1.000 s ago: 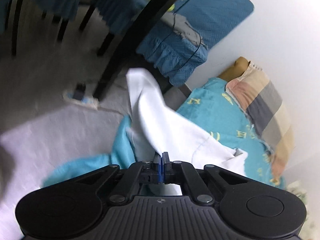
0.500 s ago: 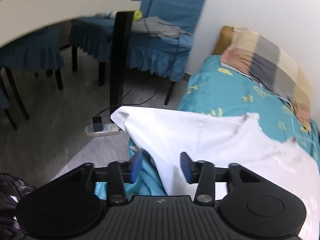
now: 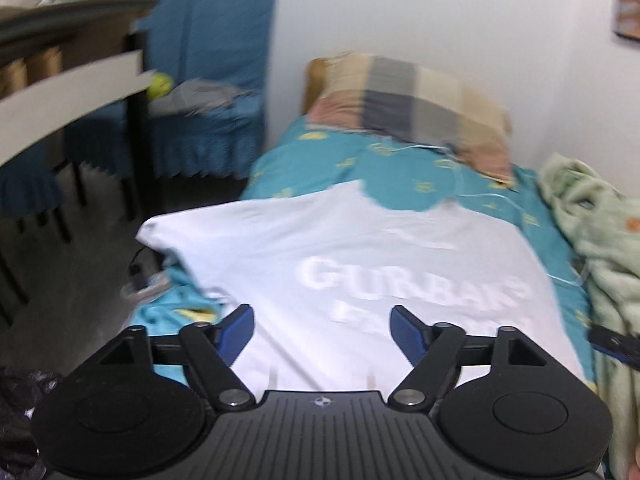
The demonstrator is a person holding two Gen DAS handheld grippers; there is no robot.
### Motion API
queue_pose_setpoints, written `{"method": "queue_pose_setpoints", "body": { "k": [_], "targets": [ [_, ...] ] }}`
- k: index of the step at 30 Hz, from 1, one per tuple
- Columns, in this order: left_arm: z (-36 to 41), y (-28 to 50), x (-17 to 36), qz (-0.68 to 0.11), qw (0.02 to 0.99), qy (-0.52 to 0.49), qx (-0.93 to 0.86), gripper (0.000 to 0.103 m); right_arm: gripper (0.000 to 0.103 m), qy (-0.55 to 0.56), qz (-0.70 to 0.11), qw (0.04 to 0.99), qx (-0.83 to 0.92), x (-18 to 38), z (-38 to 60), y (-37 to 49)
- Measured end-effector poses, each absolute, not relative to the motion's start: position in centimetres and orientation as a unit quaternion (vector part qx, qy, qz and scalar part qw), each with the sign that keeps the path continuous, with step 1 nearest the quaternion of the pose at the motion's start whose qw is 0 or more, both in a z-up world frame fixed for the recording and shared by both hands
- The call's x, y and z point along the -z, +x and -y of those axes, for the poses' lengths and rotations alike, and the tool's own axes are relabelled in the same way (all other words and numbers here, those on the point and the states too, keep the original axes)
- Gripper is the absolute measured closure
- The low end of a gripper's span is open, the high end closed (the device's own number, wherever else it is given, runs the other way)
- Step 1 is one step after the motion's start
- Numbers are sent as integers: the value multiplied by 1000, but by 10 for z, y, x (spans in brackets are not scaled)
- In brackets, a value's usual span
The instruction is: Fold clothes
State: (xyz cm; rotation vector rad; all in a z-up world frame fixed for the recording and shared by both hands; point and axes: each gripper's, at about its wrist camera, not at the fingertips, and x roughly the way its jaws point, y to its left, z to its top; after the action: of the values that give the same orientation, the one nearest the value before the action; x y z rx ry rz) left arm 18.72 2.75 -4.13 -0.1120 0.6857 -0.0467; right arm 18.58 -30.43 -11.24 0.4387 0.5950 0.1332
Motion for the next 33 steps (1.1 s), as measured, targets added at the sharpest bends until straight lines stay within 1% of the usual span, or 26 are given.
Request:
{"method": "queue_pose_setpoints", "body": {
  "k": [2, 6, 10, 17, 22, 25, 27, 31, 33],
  "targets": [
    [-5, 177, 45, -327, 943, -54, 44, 20, 64, 213, -291, 931, -61, 111, 307, 182],
    [34, 164, 57, -321, 944, -29, 76, 13, 63, 212, -281, 934, -53, 107, 312, 177],
    [51, 156, 74, -321, 943, -9, 90, 13, 63, 217, -273, 936, -56, 107, 321, 175],
    [51, 142, 94, -323, 942, 3, 91, 13, 62, 296, -278, 914, -21, 128, 352, 186],
    [39, 149, 97, -321, 941, -22, 103, 12, 61, 310, -305, 900, 10, 152, 366, 233],
    [34, 158, 105, -326, 939, -33, 106, 12, 60, 338, -305, 889, 44, 164, 393, 266],
    [29, 167, 115, -335, 935, -43, 108, 12, 56, 365, -298, 880, 58, 172, 411, 287],
    [18, 186, 136, -355, 926, -74, 108, 12, 56, 379, -301, 872, 71, 190, 430, 332],
    [11, 194, 142, -359, 922, -94, 110, 12, 58, 382, -309, 868, 72, 200, 432, 351]
  ]
}}
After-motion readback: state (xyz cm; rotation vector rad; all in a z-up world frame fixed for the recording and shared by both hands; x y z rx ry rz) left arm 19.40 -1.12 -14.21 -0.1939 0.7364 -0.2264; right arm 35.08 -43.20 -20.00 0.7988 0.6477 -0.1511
